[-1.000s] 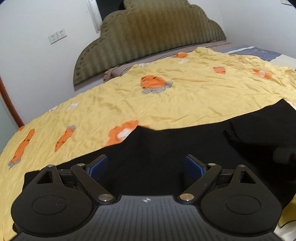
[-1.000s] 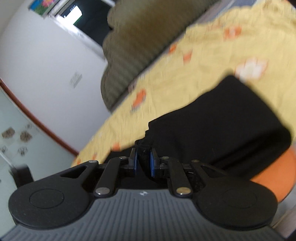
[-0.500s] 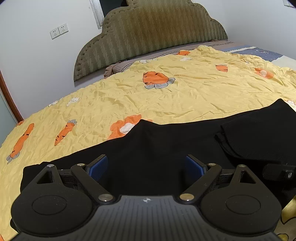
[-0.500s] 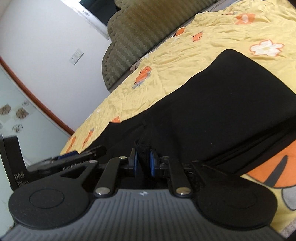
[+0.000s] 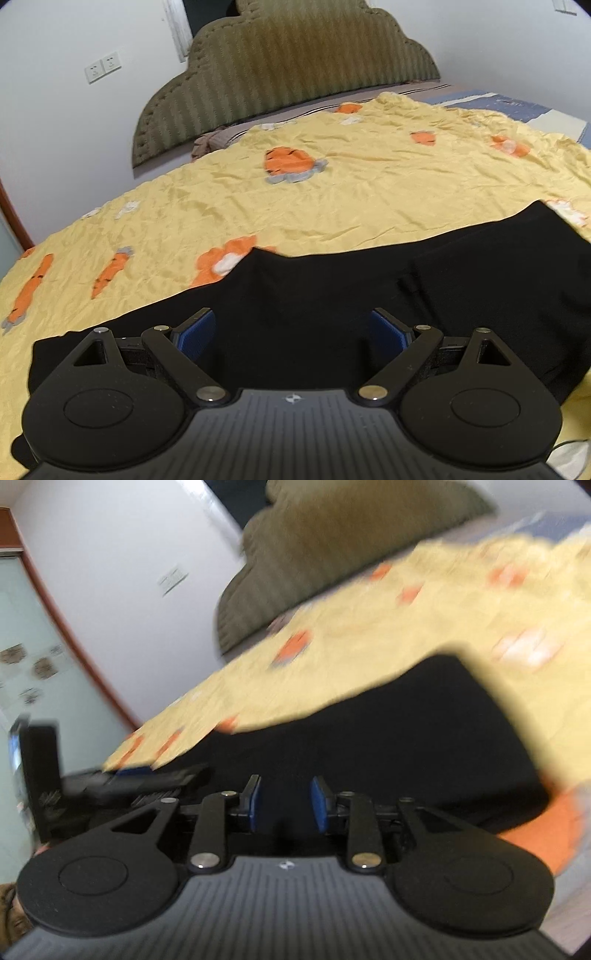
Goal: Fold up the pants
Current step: 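Move both open grippers to the edge of the folded black trousers, then close the left gripper on the trousers edge while the right gripper grasps beside it, then lift the held edge with both grippers, fold it over the trousers, open both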
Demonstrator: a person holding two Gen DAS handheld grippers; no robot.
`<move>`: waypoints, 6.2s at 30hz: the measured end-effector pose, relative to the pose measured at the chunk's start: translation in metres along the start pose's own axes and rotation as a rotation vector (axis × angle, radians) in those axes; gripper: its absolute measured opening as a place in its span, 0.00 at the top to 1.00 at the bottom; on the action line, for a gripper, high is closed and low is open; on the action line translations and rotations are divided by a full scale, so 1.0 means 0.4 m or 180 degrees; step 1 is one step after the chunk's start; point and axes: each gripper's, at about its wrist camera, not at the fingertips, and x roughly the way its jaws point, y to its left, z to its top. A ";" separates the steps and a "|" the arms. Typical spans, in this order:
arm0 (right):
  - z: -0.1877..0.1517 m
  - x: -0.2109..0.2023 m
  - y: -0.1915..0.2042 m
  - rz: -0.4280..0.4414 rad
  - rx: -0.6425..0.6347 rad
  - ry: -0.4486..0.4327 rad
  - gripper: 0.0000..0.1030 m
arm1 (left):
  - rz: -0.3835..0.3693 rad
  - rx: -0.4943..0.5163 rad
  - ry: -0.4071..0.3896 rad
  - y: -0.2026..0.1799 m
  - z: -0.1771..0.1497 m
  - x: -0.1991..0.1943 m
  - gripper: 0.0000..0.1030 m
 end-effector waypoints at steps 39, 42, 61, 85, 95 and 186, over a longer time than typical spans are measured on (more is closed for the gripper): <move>0.036 -0.117 -0.124 -0.1170 -0.0482 -0.0111 0.62 | -0.0445 0.0687 -0.0441 -0.183 -0.035 -0.090 0.11; 0.029 -0.141 -0.200 -0.0895 0.0242 -0.0147 0.62 | -0.0544 0.0432 -0.0265 -0.140 -0.024 -0.069 0.11; -0.014 -0.144 -0.057 -0.1092 -0.0375 -0.0378 0.88 | -0.1254 -0.0093 0.0007 -0.113 0.078 -0.056 0.11; -0.151 -0.036 0.228 -0.1310 -0.2878 -0.0228 0.88 | -0.2049 -0.0740 0.1056 -0.225 0.194 0.109 0.78; -0.156 -0.041 0.195 -0.1587 -0.2891 -0.0534 0.35 | -0.2173 -0.1004 0.0924 -0.203 0.201 0.095 0.92; -0.285 0.166 0.798 0.0272 -0.3485 -0.0379 0.90 | -0.1386 -0.2024 0.0468 0.716 -0.049 -0.012 0.94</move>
